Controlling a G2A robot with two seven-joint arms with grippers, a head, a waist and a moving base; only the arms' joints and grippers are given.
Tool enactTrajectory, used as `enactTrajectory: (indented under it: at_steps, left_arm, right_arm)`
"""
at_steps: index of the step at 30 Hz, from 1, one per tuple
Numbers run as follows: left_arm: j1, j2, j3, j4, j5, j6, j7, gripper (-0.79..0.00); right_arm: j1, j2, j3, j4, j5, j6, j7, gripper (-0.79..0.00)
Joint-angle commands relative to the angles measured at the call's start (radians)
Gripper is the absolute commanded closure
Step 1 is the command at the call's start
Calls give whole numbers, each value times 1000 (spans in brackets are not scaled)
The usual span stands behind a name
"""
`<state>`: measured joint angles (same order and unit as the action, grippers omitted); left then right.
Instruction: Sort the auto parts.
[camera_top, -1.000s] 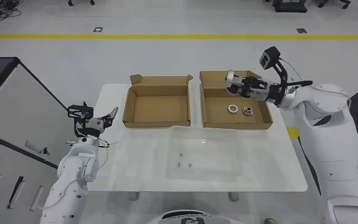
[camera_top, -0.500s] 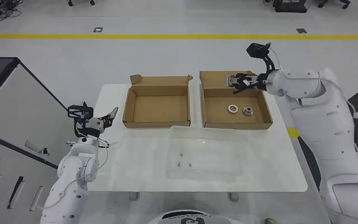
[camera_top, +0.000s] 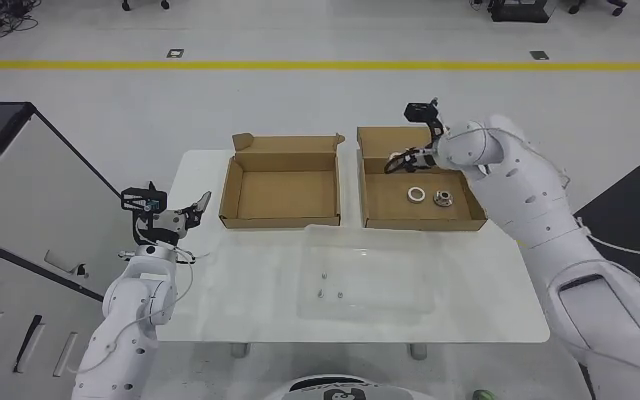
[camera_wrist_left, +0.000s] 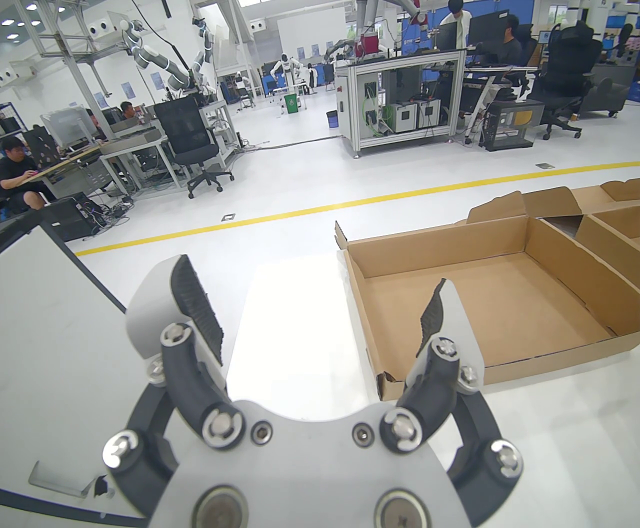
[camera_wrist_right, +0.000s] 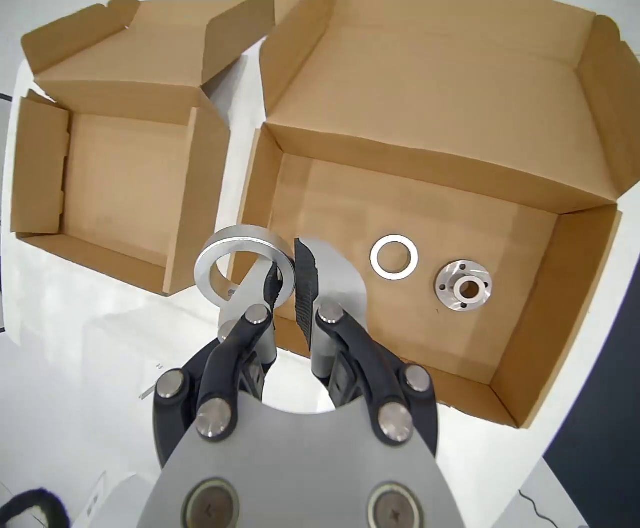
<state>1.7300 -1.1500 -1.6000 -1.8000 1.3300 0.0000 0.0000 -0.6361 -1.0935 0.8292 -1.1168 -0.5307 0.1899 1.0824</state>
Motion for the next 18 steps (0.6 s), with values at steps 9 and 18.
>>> enactTrajectory:
  at_steps: [9,18]
  left_arm:
    - [0,0,0,0,0,0,0,-785]
    - [0,0,0,0,0,0,0,-785]
  right_arm:
    - [49,-84,-136,227,3,-19,-55,0]
    - [68,-138,-196,356,-6,-45,-77,0]
